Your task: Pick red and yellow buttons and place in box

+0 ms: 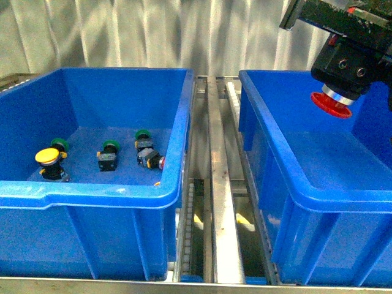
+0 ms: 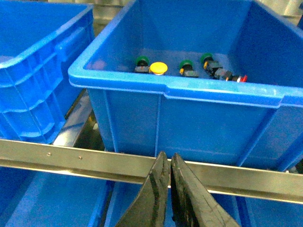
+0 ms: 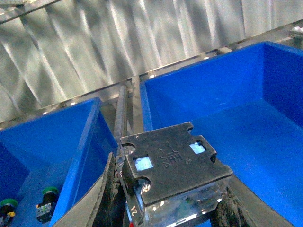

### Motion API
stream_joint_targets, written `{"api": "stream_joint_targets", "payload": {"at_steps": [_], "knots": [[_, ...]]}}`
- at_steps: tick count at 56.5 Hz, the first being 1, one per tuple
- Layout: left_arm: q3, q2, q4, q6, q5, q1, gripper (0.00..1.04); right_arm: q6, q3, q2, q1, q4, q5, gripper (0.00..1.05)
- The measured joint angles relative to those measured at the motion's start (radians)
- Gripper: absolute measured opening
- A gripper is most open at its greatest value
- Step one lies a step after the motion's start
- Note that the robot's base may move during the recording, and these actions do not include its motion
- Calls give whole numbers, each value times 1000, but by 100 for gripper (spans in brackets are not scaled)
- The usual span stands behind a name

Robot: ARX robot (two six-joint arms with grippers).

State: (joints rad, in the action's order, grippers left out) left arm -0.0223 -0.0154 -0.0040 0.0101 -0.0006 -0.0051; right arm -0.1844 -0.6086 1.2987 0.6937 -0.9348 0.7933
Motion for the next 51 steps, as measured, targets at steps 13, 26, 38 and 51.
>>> {"api": "stream_joint_targets", "payload": {"at_steps": [13,26,38,51], "knots": [[0,1,1,0,0,0,5,14,17,-5,11,1,19,38],[0,1,1,0,0,0,58,45,28,-13,24,2,31,38],[0,1,1,-3,-1,0,99,35,29,-13,25,8,53,38],[0,1,1,-2,-3,1,97,32,31,-12,17,13,51,38]]}}
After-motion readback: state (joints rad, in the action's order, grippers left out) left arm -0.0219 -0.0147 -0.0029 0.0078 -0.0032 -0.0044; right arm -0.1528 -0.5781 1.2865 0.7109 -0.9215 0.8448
